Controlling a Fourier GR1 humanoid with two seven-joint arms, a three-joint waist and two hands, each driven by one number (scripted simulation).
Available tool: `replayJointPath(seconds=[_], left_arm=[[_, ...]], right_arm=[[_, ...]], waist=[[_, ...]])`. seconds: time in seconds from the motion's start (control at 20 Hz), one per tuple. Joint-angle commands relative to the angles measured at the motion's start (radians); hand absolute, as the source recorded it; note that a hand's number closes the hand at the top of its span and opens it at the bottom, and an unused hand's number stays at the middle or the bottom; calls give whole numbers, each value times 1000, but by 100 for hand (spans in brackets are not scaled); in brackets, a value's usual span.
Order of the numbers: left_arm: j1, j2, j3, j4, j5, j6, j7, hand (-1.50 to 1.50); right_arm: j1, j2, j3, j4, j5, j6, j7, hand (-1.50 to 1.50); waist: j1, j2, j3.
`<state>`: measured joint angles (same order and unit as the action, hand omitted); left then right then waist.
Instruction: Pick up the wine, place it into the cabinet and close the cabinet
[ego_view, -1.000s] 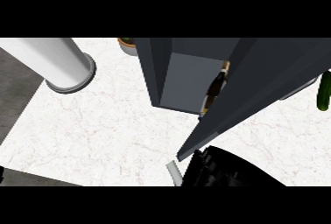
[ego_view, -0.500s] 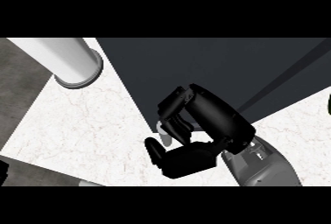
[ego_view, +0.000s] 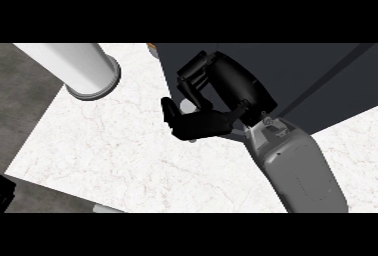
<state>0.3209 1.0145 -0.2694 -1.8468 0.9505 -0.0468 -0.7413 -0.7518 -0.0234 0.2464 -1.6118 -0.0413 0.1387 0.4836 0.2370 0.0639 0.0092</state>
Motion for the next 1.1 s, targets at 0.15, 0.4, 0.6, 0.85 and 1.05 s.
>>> replayJointPath(seconds=[0.15,0.4,0.6,0.85,1.05], left_arm=[[-22,-12,-7,5,5,3,14,150],[-17,-21,1,37,3,5,4,150],[-19,-23,0,34,3,9,10,150],[-21,-32,-1,44,1,18,9,150],[-32,-38,-1,50,-4,18,7,150]], right_arm=[[-157,23,-144,224,-32,-101,-7,150],[-136,-12,-167,286,-32,-86,-21,150],[-114,-32,-180,323,-44,-56,-61,150],[-98,-58,-197,346,-63,-8,-127,150],[-92,-68,-196,374,-69,25,-170,150]], waist=[[-3,16,-14],[-15,23,-15],[-36,20,-12],[-49,23,-11],[-63,25,-12]])
